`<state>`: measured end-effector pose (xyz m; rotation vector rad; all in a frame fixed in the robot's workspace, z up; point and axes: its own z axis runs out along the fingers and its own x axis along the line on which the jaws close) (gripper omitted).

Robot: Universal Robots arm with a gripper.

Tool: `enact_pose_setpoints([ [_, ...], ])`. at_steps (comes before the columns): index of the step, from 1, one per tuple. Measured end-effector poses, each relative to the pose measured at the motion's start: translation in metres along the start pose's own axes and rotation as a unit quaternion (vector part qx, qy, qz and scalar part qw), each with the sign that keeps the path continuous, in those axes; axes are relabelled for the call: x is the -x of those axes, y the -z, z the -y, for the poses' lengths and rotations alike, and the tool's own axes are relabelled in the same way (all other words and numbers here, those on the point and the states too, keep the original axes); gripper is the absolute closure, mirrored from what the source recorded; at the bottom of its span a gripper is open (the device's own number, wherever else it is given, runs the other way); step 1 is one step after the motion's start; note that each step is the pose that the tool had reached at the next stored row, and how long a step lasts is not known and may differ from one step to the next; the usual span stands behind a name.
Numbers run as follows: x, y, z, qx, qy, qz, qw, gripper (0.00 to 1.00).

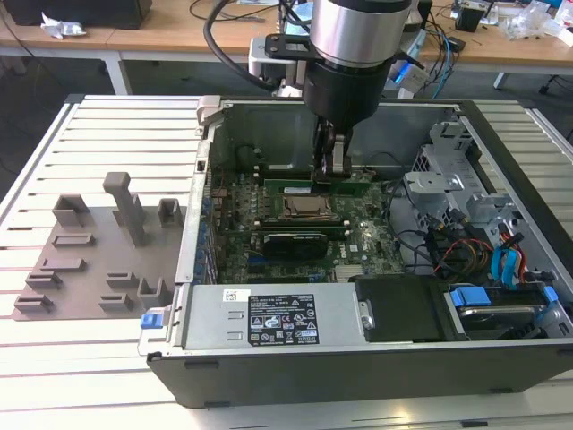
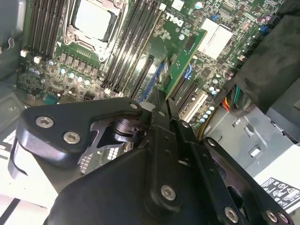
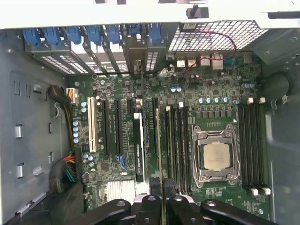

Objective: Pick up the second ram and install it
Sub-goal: 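Insert the second ram into the second slot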

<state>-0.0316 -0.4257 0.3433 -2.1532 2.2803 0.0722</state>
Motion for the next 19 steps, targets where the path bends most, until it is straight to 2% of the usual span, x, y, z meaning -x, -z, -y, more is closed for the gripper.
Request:
enact_pose_setpoints([
  [5, -0.0002, -0.0050, 0.0001, 0.0000, 0.000, 0.0000, 1.0000, 0.87],
  [19, -0.0009, -0.0251, 0.0008, 0.0000, 0.000, 0.0000, 1.0000, 0.87],
])
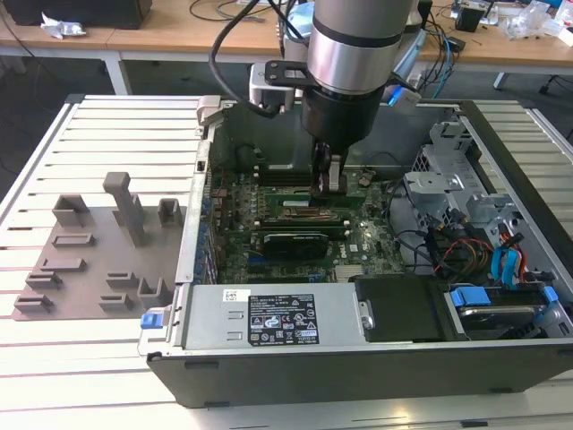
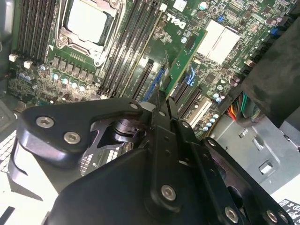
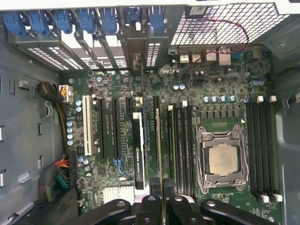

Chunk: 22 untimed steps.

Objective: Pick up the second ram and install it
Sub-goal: 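Insert the second ram into the second slot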

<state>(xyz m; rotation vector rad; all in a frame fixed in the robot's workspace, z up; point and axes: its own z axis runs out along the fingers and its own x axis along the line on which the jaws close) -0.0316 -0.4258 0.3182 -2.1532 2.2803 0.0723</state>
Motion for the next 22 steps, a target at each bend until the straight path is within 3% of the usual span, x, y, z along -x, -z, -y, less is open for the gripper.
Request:
enact_pose_setpoints([
  [15, 0.0000, -0.0162, 0.0005, 0.0000, 0.000, -0.0001, 1.0000, 0.87],
  [22, 0.0094, -0.0235, 0.0001, 0.0000, 0.000, 0.0004, 1.0000, 0.87],
])
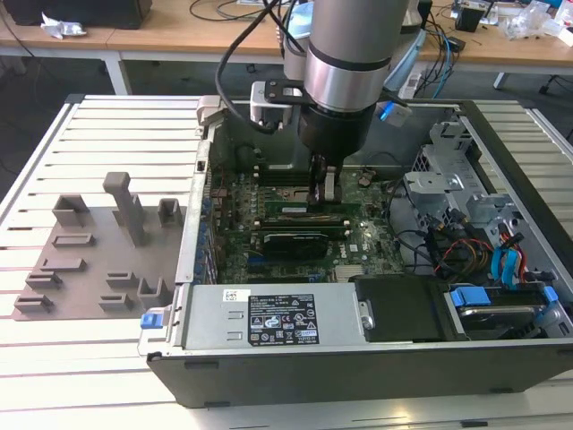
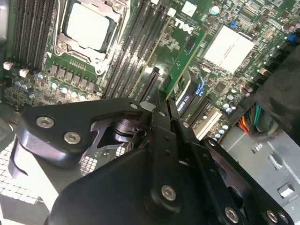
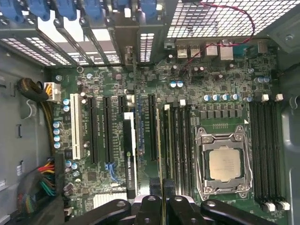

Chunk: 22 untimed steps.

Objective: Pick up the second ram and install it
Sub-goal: 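Insert the second ram into the second slot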

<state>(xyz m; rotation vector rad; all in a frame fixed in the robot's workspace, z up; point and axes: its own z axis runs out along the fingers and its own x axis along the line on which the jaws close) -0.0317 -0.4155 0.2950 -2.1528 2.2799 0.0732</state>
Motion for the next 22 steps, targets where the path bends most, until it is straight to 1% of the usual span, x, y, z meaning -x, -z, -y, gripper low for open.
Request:
enact_pose_setpoints([
  [2, 0.0045, -0.0027, -0.0001, 0.0000, 0.000, 0.0001, 1.0000, 0.87],
  [5, 0.0154, -0.0083, -0.0005, 0.0000, 0.000, 0.0001, 1.0000, 0.87],
  [6, 0.0209, -0.0110, -0.0006, 0.0000, 0.000, 0.0001, 1.0000, 0.87],
  [8, 0.0242, -0.0132, -0.0007, 0.0000, 0.000, 0.0001, 1.0000, 0.87],
  [10, 0.0304, -0.0192, -0.0006, 0.0000, 0.000, 0.0001, 1.0000, 0.87],
  [14, 0.0354, -0.0287, 0.0002, 0.0001, 0.000, 0.0001, 1.0000, 0.87],
  [16, 0.0363, -0.0321, 0.0005, 0.0001, 0.000, 0.0001, 1.0000, 0.87],
  [18, 0.0378, -0.0408, 0.0008, 0.0002, 0.000, 0.0000, 1.0000, 0.87],
  [21, 0.0420, -0.0493, 0.0013, 0.0002, 0.000, 0.0000, 1.0000, 0.87],
  [22, 0.0436, -0.0535, 0.0018, 0.0002, 0.000, 0.0001, 1.0000, 0.87],
])
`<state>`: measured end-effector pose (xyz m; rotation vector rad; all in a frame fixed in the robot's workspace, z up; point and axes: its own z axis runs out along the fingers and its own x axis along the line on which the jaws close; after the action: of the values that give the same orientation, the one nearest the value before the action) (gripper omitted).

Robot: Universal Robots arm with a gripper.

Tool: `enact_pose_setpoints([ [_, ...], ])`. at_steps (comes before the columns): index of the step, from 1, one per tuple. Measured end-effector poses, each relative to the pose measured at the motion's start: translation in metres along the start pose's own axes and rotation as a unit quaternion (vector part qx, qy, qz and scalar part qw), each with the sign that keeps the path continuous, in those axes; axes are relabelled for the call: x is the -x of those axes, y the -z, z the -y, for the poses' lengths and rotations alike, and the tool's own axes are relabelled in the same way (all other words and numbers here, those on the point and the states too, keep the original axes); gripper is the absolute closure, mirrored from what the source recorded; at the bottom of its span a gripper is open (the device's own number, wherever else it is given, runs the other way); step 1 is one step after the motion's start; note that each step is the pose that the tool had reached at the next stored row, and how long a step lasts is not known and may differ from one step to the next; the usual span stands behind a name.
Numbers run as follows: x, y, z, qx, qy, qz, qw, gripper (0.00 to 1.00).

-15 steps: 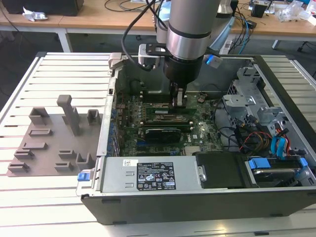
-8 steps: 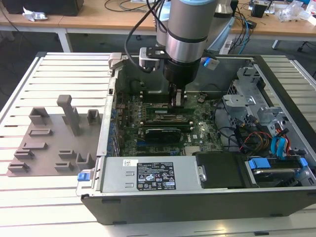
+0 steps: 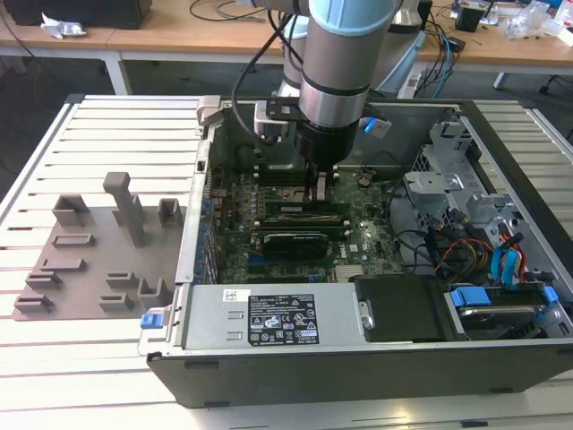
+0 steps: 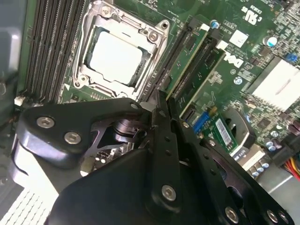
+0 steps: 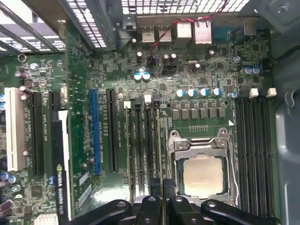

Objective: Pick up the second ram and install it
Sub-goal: 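Insert the second ram into the second slot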

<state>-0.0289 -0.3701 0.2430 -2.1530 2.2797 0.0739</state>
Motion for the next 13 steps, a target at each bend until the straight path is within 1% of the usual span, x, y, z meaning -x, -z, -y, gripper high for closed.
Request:
enact_pose_setpoints([
  [1, 0.0000, -0.0022, 0.0001, 0.0000, 0.000, -0.0003, 1.0000, 0.87],
  [3, -0.0022, -0.0025, 0.0002, -0.0002, 0.000, -0.0042, 1.0000, 0.87],
  [6, -0.0081, -0.0024, -0.0016, -0.0003, 0.000, -0.0045, 1.0000, 0.87],
  [9, -0.0088, -0.0041, -0.0040, -0.0003, 0.000, -0.0045, 1.0000, 0.87],
  [13, -0.0089, -0.0072, -0.0040, -0.0003, 0.000, -0.0045, 1.0000, 0.87],
])
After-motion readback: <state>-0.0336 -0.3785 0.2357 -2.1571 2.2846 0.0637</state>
